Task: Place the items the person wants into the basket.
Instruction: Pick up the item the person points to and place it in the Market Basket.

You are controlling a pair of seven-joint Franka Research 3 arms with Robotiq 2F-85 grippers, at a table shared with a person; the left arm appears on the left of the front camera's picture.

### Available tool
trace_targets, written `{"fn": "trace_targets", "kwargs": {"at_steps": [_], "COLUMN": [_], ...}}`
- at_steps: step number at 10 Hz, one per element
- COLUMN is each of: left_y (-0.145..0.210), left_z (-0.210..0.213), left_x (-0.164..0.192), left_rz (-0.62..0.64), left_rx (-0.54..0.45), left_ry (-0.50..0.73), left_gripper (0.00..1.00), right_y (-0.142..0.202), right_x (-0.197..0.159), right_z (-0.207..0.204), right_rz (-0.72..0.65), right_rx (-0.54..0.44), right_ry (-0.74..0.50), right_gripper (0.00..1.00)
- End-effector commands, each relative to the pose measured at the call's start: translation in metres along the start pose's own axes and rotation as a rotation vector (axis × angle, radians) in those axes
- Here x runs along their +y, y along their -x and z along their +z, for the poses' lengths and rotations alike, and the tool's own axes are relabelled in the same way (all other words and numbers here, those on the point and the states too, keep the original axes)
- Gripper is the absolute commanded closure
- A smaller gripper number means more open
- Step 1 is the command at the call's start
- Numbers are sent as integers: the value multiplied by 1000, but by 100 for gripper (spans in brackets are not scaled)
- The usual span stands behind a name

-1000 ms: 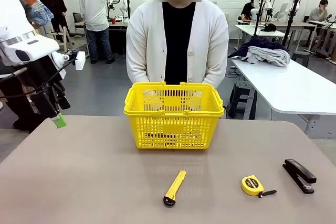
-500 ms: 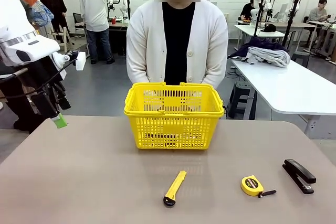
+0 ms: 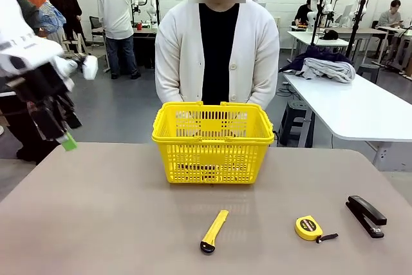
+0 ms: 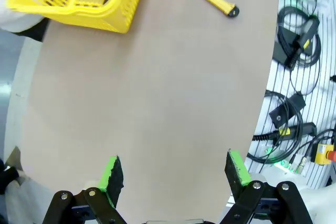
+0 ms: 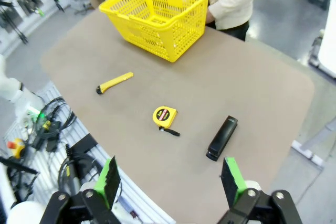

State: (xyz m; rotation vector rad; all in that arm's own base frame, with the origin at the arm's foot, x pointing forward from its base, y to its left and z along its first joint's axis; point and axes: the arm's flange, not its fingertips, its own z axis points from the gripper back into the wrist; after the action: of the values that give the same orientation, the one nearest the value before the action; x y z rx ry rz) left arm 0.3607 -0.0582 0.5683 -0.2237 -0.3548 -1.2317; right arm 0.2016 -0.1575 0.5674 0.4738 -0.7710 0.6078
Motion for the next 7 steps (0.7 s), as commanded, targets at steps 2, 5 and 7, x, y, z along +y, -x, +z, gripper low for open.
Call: {"fn": "trace_targets", "kwargs": {"at_steps": [2, 5, 7], "left_y": [98, 171, 193], "left_z": [90, 104, 95], "left_x": [-24, -23, -22], "left_rz": [51, 130, 201], "left_rx": [-218, -331, -386], "left_ry": [-40, -21, -51], "left_gripper": [0, 0, 0], "right_y": [-1, -1, -1], "right_x": [0, 0, 0], "right_z": [-2, -2, -2], "right_rz": [11, 11, 11], "right_rx": [-24, -24, -24], "right_ry": [-14, -14, -14], "right_gripper": [0, 0, 0]}}
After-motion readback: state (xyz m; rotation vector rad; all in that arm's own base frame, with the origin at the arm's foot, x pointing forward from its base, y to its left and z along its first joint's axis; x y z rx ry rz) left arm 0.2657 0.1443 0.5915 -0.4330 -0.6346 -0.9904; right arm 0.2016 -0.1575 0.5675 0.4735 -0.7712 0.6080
